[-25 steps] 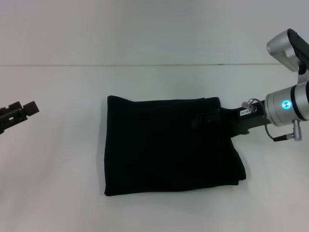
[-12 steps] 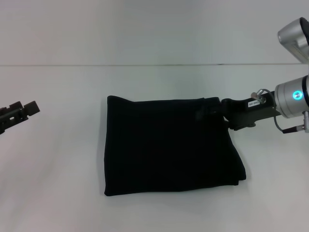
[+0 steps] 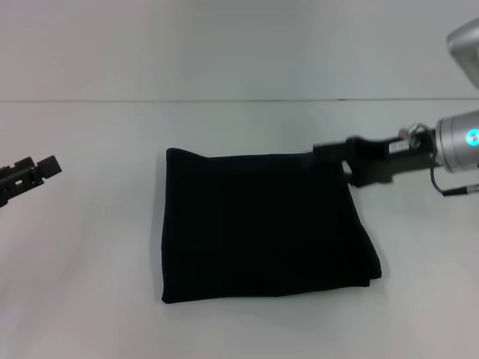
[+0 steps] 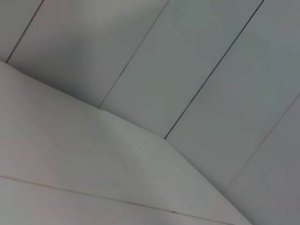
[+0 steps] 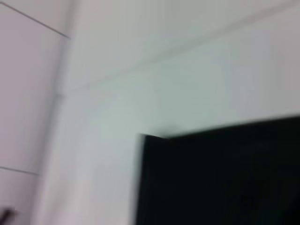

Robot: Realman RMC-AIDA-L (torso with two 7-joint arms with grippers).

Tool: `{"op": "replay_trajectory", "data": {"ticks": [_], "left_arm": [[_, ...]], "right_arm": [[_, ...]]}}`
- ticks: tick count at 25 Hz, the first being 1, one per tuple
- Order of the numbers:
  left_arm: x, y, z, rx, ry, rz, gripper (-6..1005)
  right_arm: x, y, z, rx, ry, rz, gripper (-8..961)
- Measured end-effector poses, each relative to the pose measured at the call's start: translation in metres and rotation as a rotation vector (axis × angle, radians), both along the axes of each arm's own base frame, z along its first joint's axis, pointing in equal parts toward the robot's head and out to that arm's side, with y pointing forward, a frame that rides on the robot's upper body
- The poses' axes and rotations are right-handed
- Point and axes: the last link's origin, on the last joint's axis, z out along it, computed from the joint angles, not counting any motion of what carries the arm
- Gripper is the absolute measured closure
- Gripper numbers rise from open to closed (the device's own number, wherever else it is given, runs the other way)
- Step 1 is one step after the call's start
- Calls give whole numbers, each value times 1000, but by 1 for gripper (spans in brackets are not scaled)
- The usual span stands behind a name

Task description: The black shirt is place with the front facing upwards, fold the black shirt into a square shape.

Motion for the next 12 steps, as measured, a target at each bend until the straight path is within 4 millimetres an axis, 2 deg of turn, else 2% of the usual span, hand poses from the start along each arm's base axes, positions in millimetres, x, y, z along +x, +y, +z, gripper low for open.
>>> {"op": "replay_trajectory", "data": {"ticks": [4,8,12], "left_arm": [[0,1,0,2,-1,-1,53],[1,2,0,2,-1,-4,55],[2,2,0,2,-1,-4,56]], "right_arm": [[-12,-2,0,12,107,46,14],[-13,-7,-17,-16,87,48,15],[-13,-8,-24,-33,54,56,15]]}}
